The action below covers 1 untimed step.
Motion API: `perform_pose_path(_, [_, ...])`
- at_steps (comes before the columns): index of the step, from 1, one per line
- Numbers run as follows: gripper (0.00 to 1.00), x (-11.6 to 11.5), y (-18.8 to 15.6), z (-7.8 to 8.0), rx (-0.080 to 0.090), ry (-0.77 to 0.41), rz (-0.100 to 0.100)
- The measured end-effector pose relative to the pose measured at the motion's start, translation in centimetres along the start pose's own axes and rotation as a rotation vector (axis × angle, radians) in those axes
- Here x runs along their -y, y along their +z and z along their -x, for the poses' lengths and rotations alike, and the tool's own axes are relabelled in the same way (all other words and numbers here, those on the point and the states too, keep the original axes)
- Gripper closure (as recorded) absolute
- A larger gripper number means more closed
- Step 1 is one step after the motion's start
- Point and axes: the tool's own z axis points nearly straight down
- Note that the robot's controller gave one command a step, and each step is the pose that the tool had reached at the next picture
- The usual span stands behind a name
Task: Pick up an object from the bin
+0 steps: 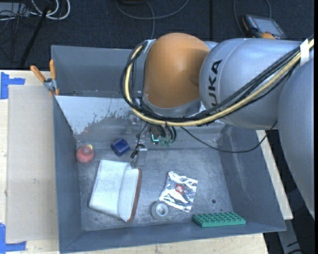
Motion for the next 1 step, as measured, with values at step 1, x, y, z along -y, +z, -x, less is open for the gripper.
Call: perform_pose_path(1, [0.00,-2.50,6.88,-2.87,0.001,-0.236,-0.001])
